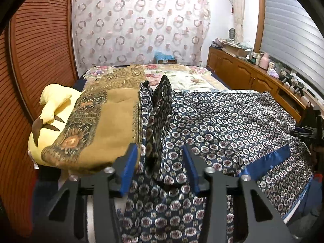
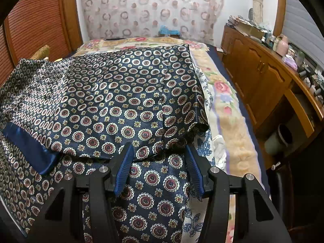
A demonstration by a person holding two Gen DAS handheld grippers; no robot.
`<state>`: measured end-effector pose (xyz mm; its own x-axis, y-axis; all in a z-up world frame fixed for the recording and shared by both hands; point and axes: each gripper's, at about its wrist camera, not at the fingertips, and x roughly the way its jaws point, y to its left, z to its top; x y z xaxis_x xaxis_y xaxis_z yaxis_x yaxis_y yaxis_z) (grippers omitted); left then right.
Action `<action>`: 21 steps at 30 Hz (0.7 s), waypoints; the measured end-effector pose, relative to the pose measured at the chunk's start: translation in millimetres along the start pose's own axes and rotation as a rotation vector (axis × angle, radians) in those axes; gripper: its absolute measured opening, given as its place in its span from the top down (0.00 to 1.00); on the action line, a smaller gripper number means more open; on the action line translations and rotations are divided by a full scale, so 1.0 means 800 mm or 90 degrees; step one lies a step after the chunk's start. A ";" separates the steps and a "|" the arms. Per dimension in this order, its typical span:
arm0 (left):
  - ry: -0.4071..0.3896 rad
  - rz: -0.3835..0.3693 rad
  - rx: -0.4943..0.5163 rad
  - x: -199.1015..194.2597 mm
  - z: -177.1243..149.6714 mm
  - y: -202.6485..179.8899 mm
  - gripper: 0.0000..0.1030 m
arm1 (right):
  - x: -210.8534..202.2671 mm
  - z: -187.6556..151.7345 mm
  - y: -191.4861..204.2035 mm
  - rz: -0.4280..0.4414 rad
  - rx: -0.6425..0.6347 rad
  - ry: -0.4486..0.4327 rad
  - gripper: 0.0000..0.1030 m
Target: Fold small clothes
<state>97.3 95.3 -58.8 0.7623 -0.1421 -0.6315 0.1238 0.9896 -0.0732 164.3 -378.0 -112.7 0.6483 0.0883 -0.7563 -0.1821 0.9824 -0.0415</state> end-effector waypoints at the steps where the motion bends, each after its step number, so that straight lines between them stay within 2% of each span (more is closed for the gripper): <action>1: -0.001 -0.002 0.005 0.002 0.003 -0.003 0.68 | -0.001 0.000 0.000 0.000 0.000 0.000 0.48; 2: -0.003 0.000 0.012 0.004 0.006 -0.005 0.70 | 0.000 0.000 0.000 0.000 0.000 0.000 0.48; 4: 0.001 0.007 0.020 0.008 0.007 -0.010 0.87 | 0.000 0.000 0.000 0.000 0.000 0.000 0.48; 5: 0.005 0.005 0.022 0.010 0.007 -0.012 0.91 | 0.000 0.000 0.000 0.000 0.000 0.000 0.48; 13: 0.027 0.043 0.024 0.014 -0.008 -0.011 0.91 | 0.000 0.000 0.000 0.000 0.000 0.000 0.48; 21: 0.041 0.041 0.007 0.019 -0.017 -0.002 0.90 | 0.000 0.000 0.000 0.000 0.000 0.000 0.47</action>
<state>100.4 91.8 -78.8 0.7267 -0.0763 -0.6827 0.0830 0.9963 -0.0230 164.0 -378.0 -112.7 0.6485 0.0884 -0.7560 -0.1820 0.9824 -0.0412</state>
